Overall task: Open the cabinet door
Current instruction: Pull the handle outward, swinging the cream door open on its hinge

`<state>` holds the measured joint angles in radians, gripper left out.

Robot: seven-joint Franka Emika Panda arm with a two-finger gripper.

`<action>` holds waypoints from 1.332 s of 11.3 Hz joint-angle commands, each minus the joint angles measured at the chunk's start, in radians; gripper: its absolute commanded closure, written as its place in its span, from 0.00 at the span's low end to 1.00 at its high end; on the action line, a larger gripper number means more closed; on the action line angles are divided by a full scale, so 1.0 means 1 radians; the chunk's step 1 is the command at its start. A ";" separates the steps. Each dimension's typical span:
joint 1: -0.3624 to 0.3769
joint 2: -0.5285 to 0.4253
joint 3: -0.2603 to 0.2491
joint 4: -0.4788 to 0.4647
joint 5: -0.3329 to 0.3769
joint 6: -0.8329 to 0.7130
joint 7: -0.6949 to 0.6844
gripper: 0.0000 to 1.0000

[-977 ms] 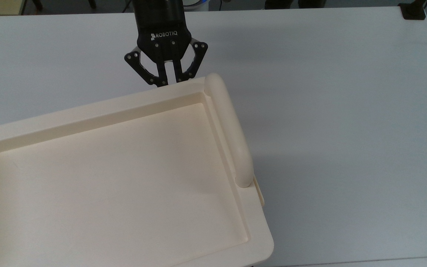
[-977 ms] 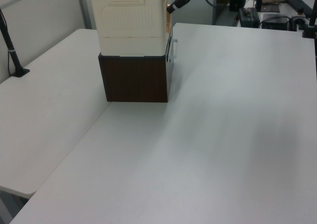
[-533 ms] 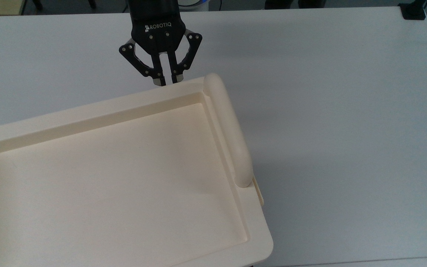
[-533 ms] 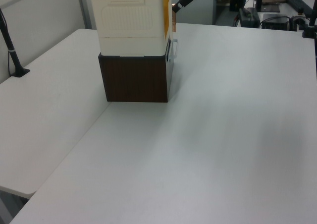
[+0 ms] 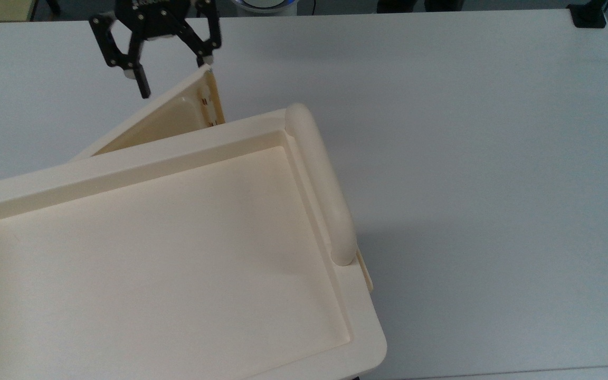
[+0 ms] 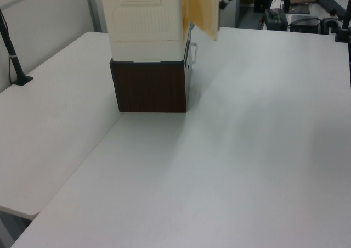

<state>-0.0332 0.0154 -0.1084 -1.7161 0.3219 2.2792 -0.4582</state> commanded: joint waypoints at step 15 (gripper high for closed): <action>-0.128 -0.064 -0.180 0.148 -0.072 -0.526 -0.148 0.00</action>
<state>-0.1921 -0.0376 -0.2907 -1.5913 0.3015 1.8390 -0.6830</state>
